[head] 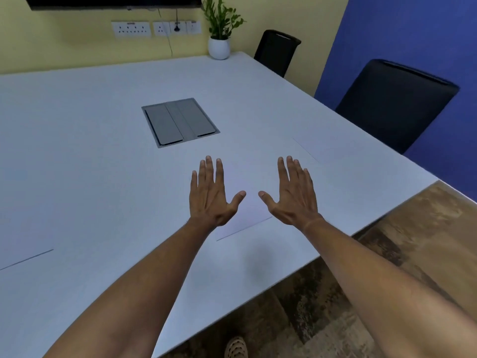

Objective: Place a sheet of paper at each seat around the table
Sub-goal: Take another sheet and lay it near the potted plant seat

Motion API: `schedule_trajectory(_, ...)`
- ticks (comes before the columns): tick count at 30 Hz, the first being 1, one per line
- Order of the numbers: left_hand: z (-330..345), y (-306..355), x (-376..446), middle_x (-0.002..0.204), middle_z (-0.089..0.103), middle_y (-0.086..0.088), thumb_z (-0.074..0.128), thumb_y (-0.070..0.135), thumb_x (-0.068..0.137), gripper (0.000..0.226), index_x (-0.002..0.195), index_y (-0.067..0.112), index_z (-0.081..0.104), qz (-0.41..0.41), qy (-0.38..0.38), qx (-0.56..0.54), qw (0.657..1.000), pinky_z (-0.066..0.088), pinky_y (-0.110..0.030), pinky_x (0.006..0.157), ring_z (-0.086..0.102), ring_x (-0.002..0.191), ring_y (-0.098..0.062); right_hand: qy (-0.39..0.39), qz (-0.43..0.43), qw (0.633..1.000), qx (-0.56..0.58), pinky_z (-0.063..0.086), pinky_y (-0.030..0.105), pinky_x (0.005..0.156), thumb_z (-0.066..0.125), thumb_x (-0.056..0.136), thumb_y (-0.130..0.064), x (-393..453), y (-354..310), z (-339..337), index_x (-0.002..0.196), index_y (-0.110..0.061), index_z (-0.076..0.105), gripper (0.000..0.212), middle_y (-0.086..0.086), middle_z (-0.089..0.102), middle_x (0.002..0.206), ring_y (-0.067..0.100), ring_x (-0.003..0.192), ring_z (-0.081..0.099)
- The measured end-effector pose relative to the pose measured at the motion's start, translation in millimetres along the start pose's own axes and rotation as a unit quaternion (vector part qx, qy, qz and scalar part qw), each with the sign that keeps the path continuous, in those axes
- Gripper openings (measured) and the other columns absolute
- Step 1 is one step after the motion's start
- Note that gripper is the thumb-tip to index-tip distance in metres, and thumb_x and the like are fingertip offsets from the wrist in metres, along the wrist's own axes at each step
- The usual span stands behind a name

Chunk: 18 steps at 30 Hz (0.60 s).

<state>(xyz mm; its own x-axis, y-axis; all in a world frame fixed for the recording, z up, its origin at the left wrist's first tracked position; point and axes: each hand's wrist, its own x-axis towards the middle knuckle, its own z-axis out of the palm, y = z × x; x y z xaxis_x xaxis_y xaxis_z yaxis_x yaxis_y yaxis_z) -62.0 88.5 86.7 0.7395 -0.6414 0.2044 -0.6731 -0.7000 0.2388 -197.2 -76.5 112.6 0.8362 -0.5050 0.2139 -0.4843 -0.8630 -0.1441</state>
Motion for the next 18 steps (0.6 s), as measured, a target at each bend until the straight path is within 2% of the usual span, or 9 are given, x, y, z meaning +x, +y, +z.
schedule_trajectory(14,41,-11,46,0.162,-0.014,-0.013,0.017,0.077,0.081,0.100,0.154,0.015,-0.012,-0.113,-0.028,0.007,0.993,-0.007,-0.044,0.120,-0.014,0.149,-0.027,-0.082,-0.083,0.993,0.029,0.000,0.044,0.124,0.045,0.091,-0.063,97,14,58,0.158,-0.014,-0.003,0.096,0.014,0.002,0.166,0.028,0.154,0.000)
schedule_trajectory(18,58,-9,50,0.162,-0.014,-0.013,0.026,0.075,0.085,0.099,0.154,0.015,-0.013,-0.159,-0.044,0.013,0.986,-0.006,-0.043,0.119,-0.013,0.150,-0.027,-0.112,-0.114,0.986,0.040,0.002,0.044,0.124,0.046,0.090,-0.063,123,18,78,0.158,-0.013,-0.002,0.097,0.014,0.004,0.166,0.028,0.154,0.002)
